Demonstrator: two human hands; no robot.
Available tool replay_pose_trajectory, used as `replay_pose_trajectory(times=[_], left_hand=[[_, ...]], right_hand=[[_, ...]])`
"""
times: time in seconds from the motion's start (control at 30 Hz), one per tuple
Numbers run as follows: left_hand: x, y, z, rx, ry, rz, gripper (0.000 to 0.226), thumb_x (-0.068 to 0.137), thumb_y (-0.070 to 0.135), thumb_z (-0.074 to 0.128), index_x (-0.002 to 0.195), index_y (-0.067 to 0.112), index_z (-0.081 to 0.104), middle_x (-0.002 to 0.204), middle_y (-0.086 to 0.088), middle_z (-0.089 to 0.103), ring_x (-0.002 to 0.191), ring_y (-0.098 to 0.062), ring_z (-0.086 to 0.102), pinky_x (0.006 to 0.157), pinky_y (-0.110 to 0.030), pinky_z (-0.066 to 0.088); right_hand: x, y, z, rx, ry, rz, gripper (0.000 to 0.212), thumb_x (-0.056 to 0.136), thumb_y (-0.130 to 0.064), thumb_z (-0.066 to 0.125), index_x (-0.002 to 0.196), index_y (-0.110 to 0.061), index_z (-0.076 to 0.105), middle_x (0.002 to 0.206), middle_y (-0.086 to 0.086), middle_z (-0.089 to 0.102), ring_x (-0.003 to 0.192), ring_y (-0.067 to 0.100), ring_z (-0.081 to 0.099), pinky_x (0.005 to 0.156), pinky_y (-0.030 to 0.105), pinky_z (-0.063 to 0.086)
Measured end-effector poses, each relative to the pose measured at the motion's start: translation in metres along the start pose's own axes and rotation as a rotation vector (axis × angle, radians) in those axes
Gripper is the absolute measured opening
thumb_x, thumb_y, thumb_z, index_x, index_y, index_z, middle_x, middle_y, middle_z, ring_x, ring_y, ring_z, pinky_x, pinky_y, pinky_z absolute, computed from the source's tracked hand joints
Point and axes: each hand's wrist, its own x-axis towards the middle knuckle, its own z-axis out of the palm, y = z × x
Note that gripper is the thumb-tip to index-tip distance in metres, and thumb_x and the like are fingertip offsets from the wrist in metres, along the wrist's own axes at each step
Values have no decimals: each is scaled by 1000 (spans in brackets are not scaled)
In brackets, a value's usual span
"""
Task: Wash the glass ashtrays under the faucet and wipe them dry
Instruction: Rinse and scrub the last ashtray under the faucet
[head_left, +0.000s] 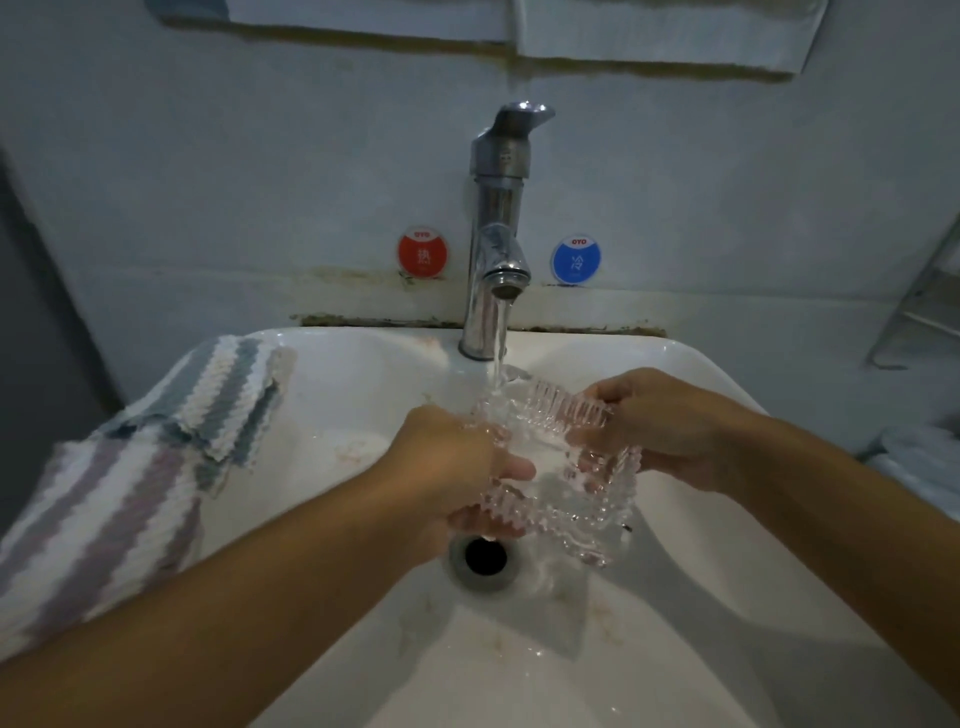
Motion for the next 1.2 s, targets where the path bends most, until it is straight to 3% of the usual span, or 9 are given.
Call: replay_pose_trajectory(times=[0.13, 0.33, 0.43, 0.5, 0.57, 0.7, 0.9, 1.03, 1.2], left_hand=[[4, 0, -5, 167, 46, 145, 13, 93, 13, 70, 95, 0, 68, 78, -12, 74, 49, -18, 65, 50, -33, 60], [15, -2, -16, 621, 97, 246, 57, 92, 57, 57, 75, 5, 71, 61, -4, 73, 51, -16, 69, 48, -24, 49], [18, 3, -22, 625, -6, 213, 42, 91, 46, 65, 78, 6, 71, 65, -4, 74, 50, -13, 66, 43, -19, 47], [19, 3, -23, 581, -119, 225, 17, 88, 28, 74, 89, 11, 71, 75, 0, 75, 55, -8, 68, 50, -19, 52], [22, 0, -23, 533, -218, 240, 20, 82, 14, 80, 99, 18, 69, 86, 2, 76, 68, -8, 73, 64, -22, 59], [25, -3, -26, 588, -283, 245, 16, 78, 21, 84, 87, 22, 71, 76, 4, 75, 65, -9, 71, 65, -28, 60], [26, -3, -20, 772, -100, 311, 49, 81, 59, 65, 75, 11, 67, 59, -3, 70, 47, -14, 63, 53, -29, 57], [30, 5, -25, 1132, 51, 330, 81, 55, 92, 37, 64, 15, 58, 59, 1, 67, 56, -14, 67, 62, -32, 54], [30, 24, -44, 1049, 121, 574, 54, 82, 74, 45, 71, 23, 61, 65, 6, 66, 57, -9, 61, 63, -28, 53]], right_hand=[[-8, -4, 5, -24, -197, 23, 8, 88, -8, 74, 87, 0, 72, 69, 5, 69, 55, 12, 62, 51, 21, 48], [-17, -6, 23, -57, -152, -32, 24, 98, -17, 64, 79, -4, 73, 68, 5, 72, 57, 14, 64, 52, 21, 50], [-20, -5, 30, -58, -99, -48, 24, 98, -12, 63, 78, -2, 71, 60, 3, 70, 48, 12, 63, 47, 17, 47], [-20, -5, 30, -91, -63, -58, 18, 96, -12, 65, 84, -1, 74, 70, 6, 75, 58, 15, 67, 57, 23, 51], [-20, -6, 28, -89, -62, -69, 13, 95, -8, 66, 88, 0, 73, 78, 9, 77, 65, 19, 70, 59, 28, 52], [-22, -5, 25, -76, -97, -93, 7, 94, 2, 63, 94, 2, 70, 69, 5, 74, 59, 16, 69, 54, 26, 55], [-21, -5, 30, -80, -114, -64, 21, 92, -20, 72, 82, -2, 71, 62, 0, 71, 56, 14, 66, 55, 26, 52], [-16, -5, 34, -34, -74, -61, 19, 94, -21, 71, 84, -4, 70, 62, -2, 70, 55, 11, 65, 59, 27, 51], [-17, -8, 31, 13, 10, -77, 13, 95, -16, 69, 93, -4, 72, 71, 3, 70, 58, 13, 64, 55, 24, 49]])
